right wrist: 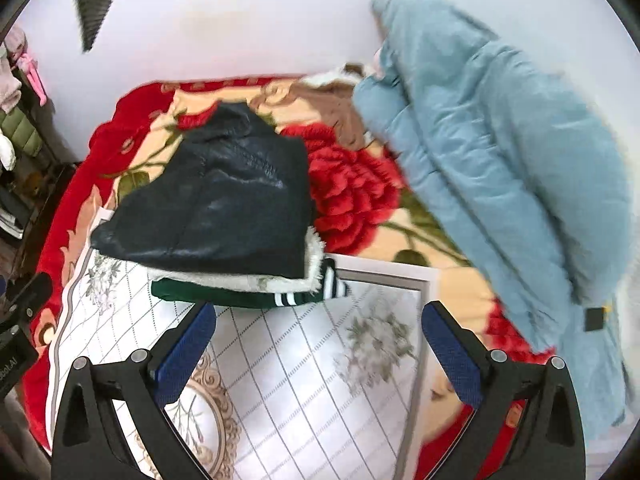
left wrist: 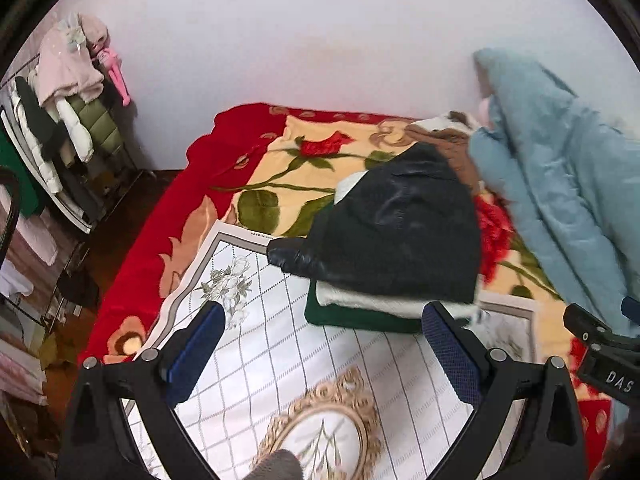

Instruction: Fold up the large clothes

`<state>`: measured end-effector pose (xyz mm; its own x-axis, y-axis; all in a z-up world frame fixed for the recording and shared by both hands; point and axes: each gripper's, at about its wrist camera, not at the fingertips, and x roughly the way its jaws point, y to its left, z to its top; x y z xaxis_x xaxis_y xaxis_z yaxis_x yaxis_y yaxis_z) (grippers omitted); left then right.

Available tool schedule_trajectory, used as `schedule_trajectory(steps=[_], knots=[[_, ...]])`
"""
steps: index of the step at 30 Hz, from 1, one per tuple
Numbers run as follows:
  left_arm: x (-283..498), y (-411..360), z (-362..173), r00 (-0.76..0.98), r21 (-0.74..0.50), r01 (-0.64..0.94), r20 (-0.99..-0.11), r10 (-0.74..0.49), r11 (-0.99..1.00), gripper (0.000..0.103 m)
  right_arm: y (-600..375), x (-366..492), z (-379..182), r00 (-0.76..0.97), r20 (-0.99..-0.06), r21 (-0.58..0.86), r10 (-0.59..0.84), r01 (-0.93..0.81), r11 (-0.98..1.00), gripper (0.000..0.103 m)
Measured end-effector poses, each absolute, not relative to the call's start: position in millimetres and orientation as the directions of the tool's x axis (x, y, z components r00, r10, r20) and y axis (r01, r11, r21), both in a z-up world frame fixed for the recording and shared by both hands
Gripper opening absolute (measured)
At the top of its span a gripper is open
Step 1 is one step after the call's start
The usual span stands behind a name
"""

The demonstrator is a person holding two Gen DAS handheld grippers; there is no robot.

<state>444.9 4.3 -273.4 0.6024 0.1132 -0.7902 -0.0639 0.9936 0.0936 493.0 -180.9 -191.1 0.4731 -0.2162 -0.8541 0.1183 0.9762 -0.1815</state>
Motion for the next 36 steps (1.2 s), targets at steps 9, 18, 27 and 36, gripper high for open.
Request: schedule_trajectory(steps=[9, 18, 27, 36], knots=[[343, 11, -172, 0.683, 0.067, -0.008, -0.728, 0.054, 0.998, 0.1, -149, 352, -55, 0.578, -0.762, -0.213, -0.292, 0.203, 0.956, 0.103], [263, 16, -98, 0.734, 0.065, -0.009, -0.677, 0.051, 0.998, 0.101, -124, 249, 50, 0.658, -0.696, -0.193, -0.287, 0.213, 0.958, 0.103], [221, 16, -60, 0.772, 0.051, -0.022, -0.634, 0.049, 0.998, 0.1, -112, 184, 118, 0.74, -0.614, -0.201, -0.276, 0.192, 0.961, 0.103], [196, 15, -52, 0.793, 0.063, -0.017, -0.606, 0.052, 0.998, 0.103, -109, 151, 138, 0.761, -0.589, -0.203, -0.27, 0.184, 0.962, 0.103]])
